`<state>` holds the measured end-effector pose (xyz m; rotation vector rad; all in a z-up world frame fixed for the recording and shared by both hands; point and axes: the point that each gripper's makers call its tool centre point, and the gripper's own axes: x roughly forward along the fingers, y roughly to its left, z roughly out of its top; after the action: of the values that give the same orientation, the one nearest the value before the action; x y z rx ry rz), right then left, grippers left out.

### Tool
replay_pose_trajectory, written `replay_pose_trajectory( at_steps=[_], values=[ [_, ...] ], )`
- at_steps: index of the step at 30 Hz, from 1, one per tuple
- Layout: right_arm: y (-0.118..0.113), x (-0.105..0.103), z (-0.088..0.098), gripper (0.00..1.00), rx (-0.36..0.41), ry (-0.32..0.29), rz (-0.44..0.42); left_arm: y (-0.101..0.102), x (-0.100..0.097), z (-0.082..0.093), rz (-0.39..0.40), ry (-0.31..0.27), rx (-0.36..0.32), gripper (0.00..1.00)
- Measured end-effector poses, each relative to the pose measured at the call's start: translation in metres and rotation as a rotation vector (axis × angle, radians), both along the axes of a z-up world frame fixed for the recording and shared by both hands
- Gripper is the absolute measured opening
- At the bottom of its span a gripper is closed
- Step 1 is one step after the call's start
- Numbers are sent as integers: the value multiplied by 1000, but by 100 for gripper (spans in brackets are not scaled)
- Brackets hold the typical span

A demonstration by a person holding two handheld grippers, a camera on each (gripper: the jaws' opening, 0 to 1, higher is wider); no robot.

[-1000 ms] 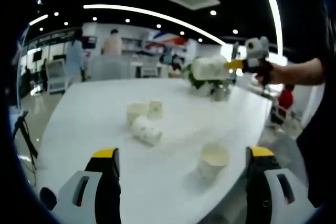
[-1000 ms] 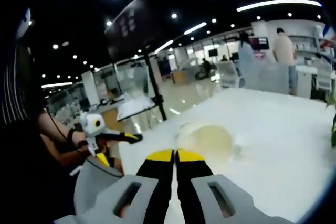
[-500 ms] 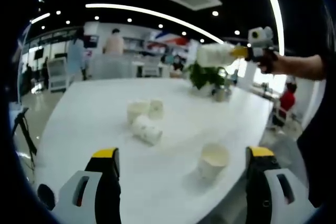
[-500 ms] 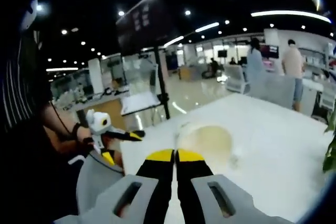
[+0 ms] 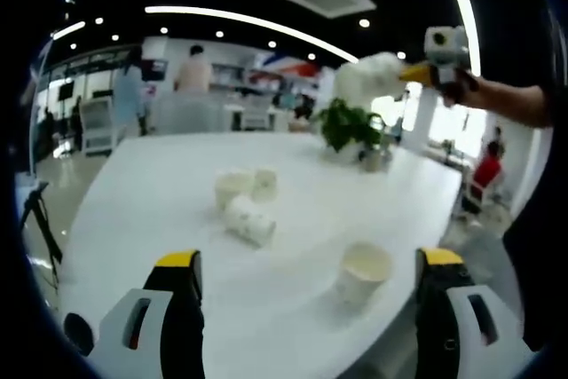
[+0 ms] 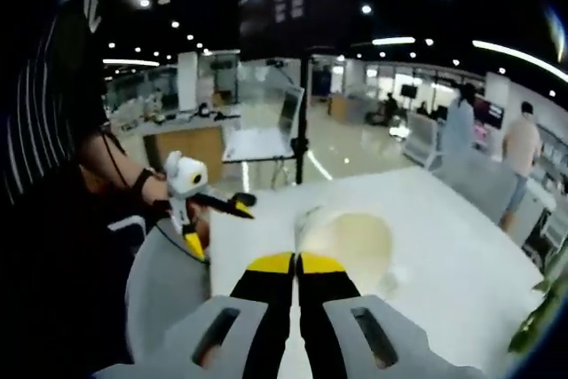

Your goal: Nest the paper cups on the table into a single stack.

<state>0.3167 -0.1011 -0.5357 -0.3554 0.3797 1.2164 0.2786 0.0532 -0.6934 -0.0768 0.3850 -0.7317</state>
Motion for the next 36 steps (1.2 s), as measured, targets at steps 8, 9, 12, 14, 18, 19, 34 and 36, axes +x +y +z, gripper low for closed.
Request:
replay_pose_trajectory(
  at_steps=[8, 9, 12, 14, 18, 19, 34, 36],
  values=[
    [5, -8, -13, 0, -93, -6, 41, 0, 0, -2, 3, 4, -2, 100],
    [6, -9, -15, 0, -102, -7, 50, 0, -1, -2, 4, 2, -3, 100],
    [6, -14, -19, 0, -137, -9, 72, 3, 0, -3, 10, 5, -1, 100],
    [7, -16, -23, 0, -165, 0, 82, 3, -1, -3, 8, 1, 1, 100],
    [11, -24, -27, 0, -215, 12, 113, 5, -1, -4, 14, 0, 0, 100],
    [13, -26, -26, 0, -223, 16, 122, 6, -1, -4, 17, 0, 0, 100],
    [29, -55, -49, 0, -486, -52, 321, 10, 0, -5, 16, -1, 6, 100],
    [31, -58, -54, 0, -499, -48, 333, 10, -1, -6, 15, -2, 7, 100]
  ],
)
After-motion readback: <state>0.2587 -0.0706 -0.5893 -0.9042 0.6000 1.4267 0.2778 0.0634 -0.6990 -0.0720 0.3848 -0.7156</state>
